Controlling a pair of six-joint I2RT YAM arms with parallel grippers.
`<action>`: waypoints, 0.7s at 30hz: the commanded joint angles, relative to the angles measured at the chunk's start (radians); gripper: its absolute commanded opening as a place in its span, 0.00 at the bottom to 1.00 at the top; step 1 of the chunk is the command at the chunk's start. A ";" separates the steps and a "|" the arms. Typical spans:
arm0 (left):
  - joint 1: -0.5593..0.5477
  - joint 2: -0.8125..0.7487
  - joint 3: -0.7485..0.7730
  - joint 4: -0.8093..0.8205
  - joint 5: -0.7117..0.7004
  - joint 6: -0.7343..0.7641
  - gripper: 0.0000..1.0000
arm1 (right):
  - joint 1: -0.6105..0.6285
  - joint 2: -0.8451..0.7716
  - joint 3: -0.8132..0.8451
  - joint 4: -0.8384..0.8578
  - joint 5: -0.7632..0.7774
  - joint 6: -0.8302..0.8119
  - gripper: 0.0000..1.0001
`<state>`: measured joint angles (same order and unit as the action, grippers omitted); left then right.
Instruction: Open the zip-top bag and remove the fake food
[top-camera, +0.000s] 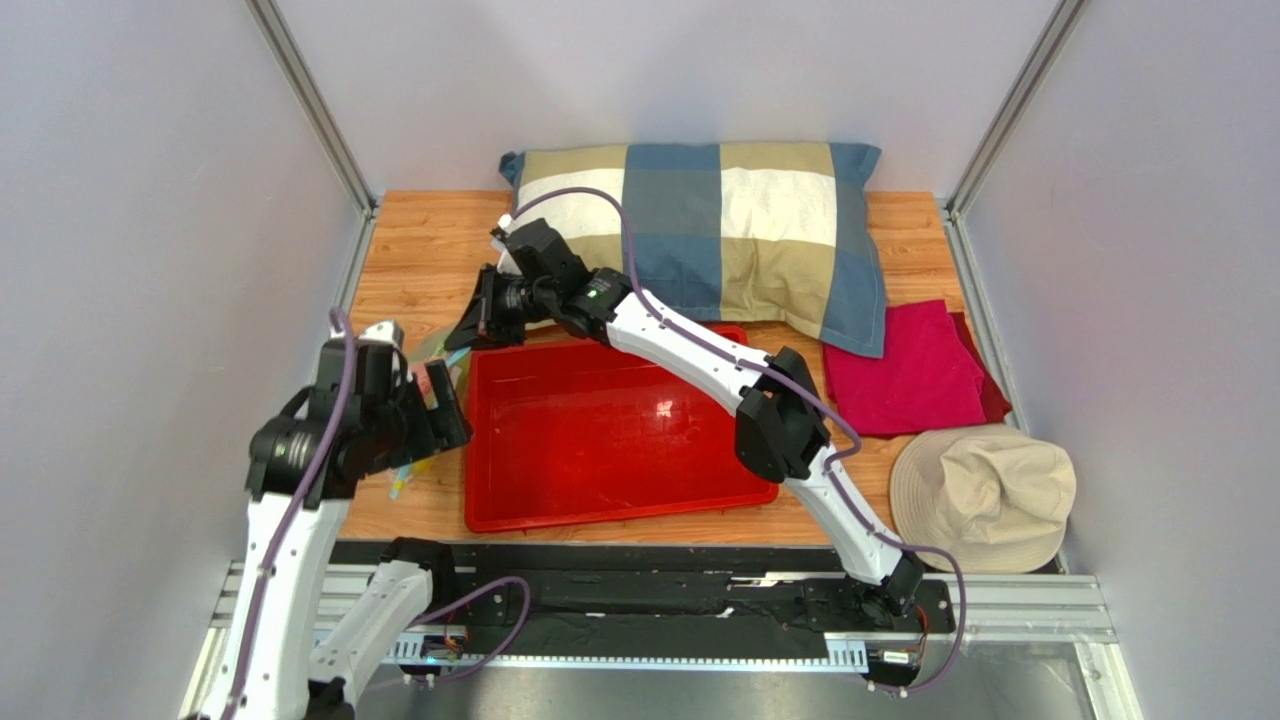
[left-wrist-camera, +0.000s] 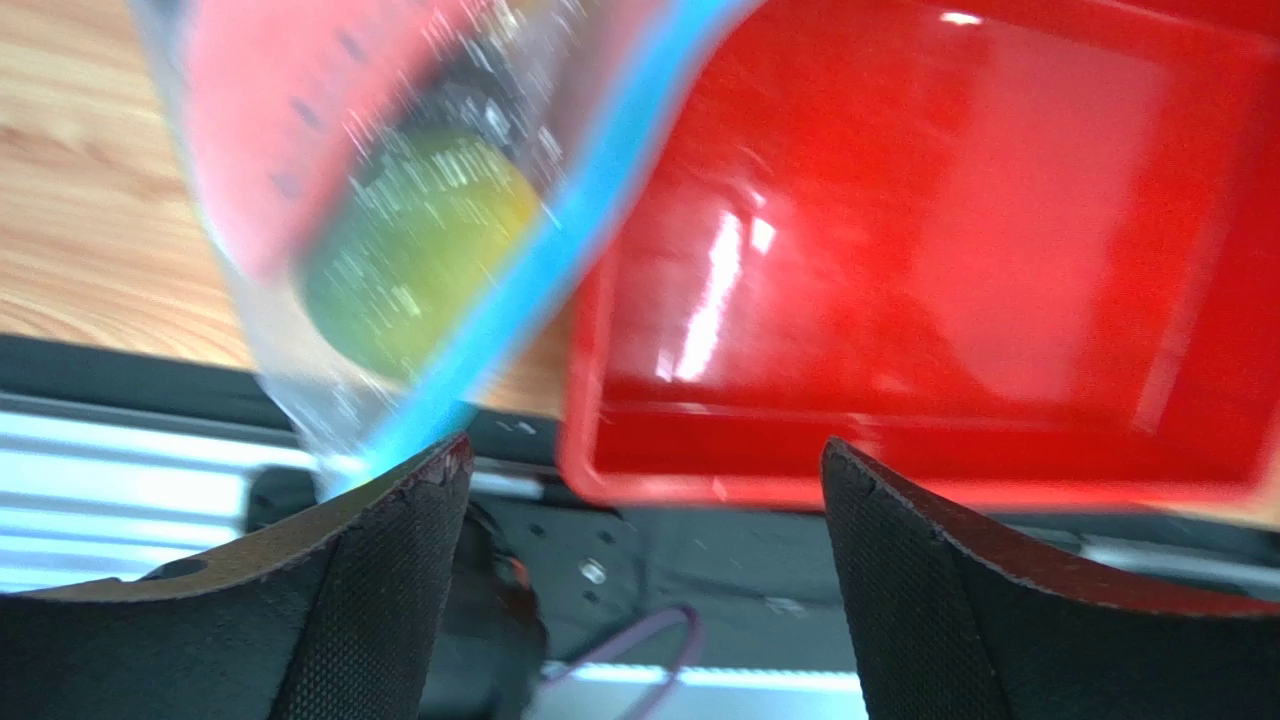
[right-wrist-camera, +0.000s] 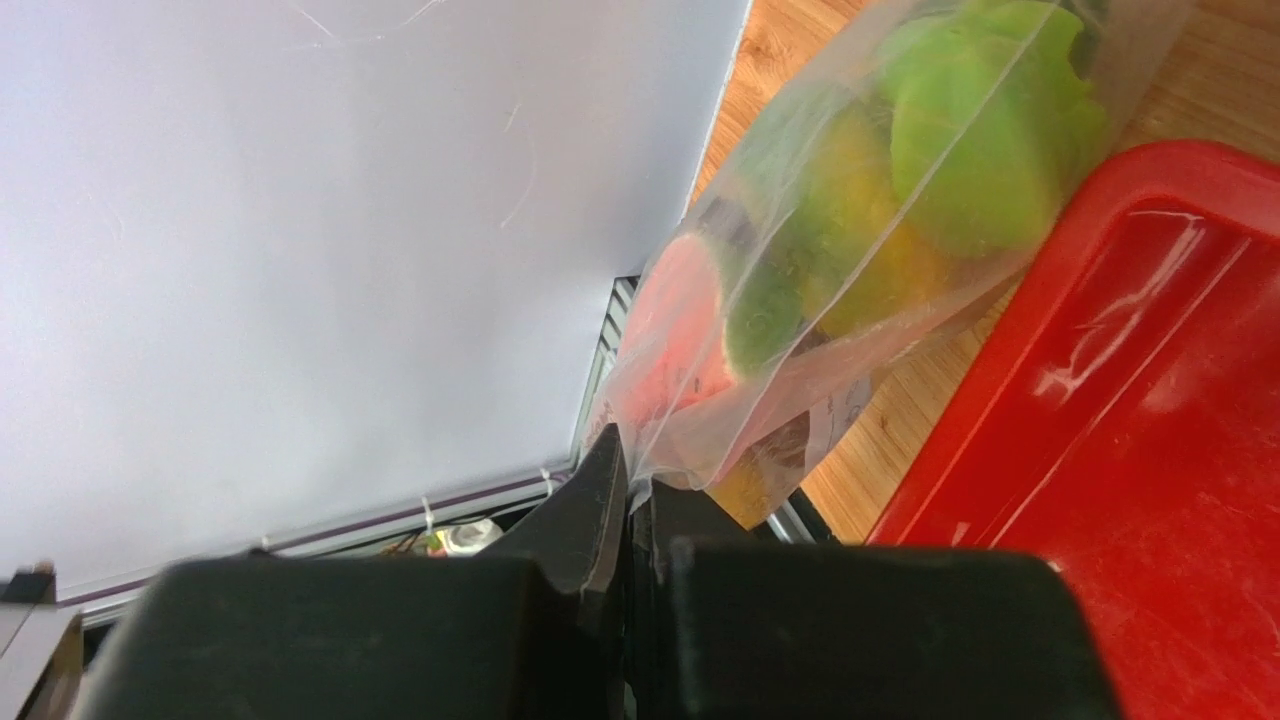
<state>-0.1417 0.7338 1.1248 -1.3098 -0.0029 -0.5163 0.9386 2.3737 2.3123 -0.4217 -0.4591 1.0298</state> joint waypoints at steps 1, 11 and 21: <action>-0.004 0.096 0.053 0.096 -0.179 0.119 0.90 | 0.002 -0.007 0.058 0.024 -0.076 0.033 0.00; -0.004 0.315 0.046 0.238 -0.241 0.167 0.86 | -0.004 -0.002 0.090 0.037 -0.147 0.050 0.00; 0.002 0.326 0.124 0.187 -0.253 0.010 0.00 | -0.027 0.019 0.128 0.049 -0.184 0.070 0.28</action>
<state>-0.1459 1.0920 1.1732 -1.1156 -0.2390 -0.4129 0.9218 2.3985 2.3726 -0.4217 -0.5762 1.0874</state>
